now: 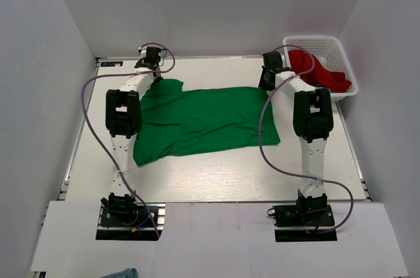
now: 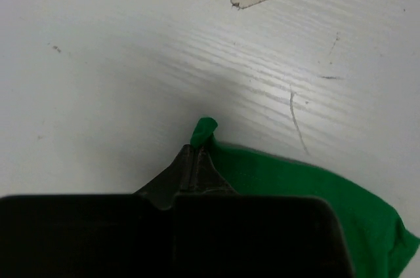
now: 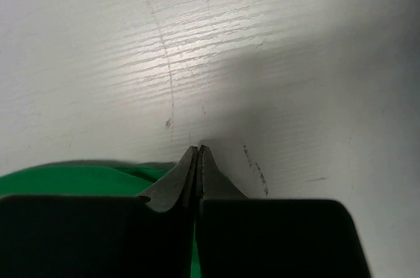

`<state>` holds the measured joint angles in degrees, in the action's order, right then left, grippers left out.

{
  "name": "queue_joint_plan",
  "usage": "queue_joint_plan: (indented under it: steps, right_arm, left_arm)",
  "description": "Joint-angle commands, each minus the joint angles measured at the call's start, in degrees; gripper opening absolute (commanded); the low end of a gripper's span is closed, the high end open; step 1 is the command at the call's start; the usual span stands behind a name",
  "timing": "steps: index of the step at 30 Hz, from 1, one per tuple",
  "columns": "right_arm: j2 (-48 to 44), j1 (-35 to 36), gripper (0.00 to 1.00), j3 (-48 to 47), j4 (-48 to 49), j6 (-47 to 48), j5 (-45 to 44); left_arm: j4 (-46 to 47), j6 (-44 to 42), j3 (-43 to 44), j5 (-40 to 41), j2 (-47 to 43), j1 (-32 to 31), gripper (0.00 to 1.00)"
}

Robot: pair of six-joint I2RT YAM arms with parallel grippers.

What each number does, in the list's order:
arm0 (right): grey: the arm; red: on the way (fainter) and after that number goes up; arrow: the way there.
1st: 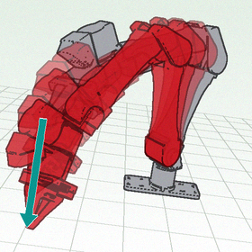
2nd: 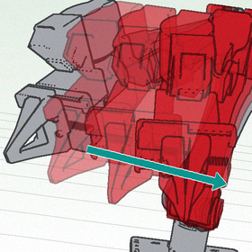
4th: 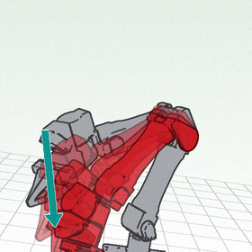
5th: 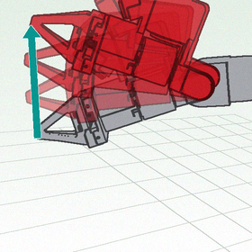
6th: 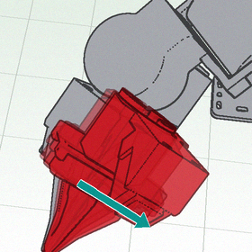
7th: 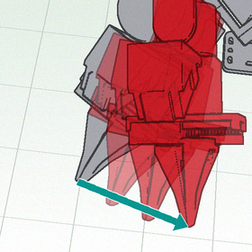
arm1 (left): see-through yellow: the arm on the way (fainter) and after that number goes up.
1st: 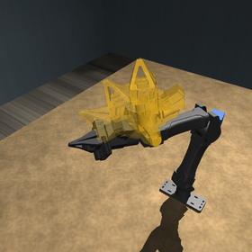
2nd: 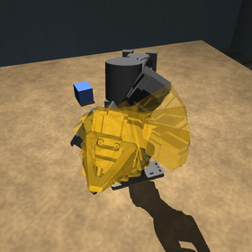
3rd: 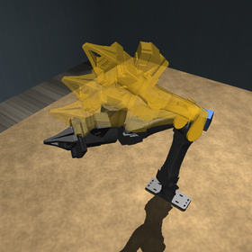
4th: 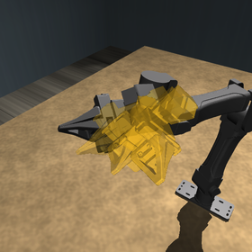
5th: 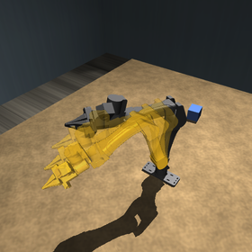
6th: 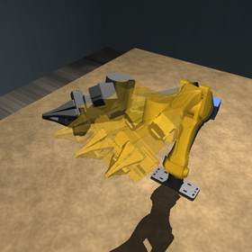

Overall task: Fold and stack the t-shirts
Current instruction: Grap the side of the flattened tshirt furthest away from the robot with both arms, then fold the other side of the tshirt into a rectangle

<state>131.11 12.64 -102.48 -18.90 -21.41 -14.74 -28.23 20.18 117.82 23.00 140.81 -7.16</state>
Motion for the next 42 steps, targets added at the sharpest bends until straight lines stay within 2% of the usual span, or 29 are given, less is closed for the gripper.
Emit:
queue_joint_plan:
  steps: [1,4,7,12,15,19,22,25,29,35,42]
  right_arm:
    - [-7.69,0.54,0.00,2.62,3.07,2.60,1.64]
    - [-11.47,0.63,0.00,7.37,6.49,2.51,2.96]
    - [-14.90,0.45,0.00,11.85,9.03,2.51,4.02]
    - [-20.36,0.54,0.00,20.19,11.94,2.07,4.55]
    - [-22.56,0.54,0.00,22.67,13.18,1.81,4.64]
    - [-25.63,0.10,0.00,26.35,14.06,1.37,3.59]
    - [-27.13,0.01,0.00,27.76,14.50,0.84,2.36]
    - [-28.36,-0.16,0.00,28.12,13.45,0.75,1.30]
    - [-29.07,-0.51,0.00,28.82,12.31,0.76,-0.28]
    - [-30.03,-1.13,0.00,30.93,11.25,0.84,-0.29]
    - [-30.47,-1.48,0.00,32.69,11.16,1.64,1.12]
  left_arm:
    - [0.45,0.56,-3.29,-0.59,-10.11,0.48,0.00]
    - [2.21,1.96,-8.99,0.02,-15.45,0.48,0.00]
    - [4.58,2.67,-18.73,0.64,-21.69,-0.05,0.00]
    - [5.38,6.35,-27.54,0.64,-30.83,-1.10,0.00]
    - [6.43,8.56,-35.97,-1.02,-36.73,-1.10,0.00]
    - [7.75,11.80,-50.27,-2.00,-50.24,-1.10,0.00]
    - [9.16,14.52,-59.77,-4.10,-57.03,-1.10,0.00]
    - [9.95,17.08,-66.72,-7.52,-64.68,-1.10,0.00]
    - [10.56,19.36,-73.16,-9.21,-71.98,-1.10,0.00]
    - [5.29,24.46,-80.72,-5.43,-79.28,-1.10,0.00]
    - [3.53,25.78,-85.21,-6.91,-80.52,-1.10,0.00]
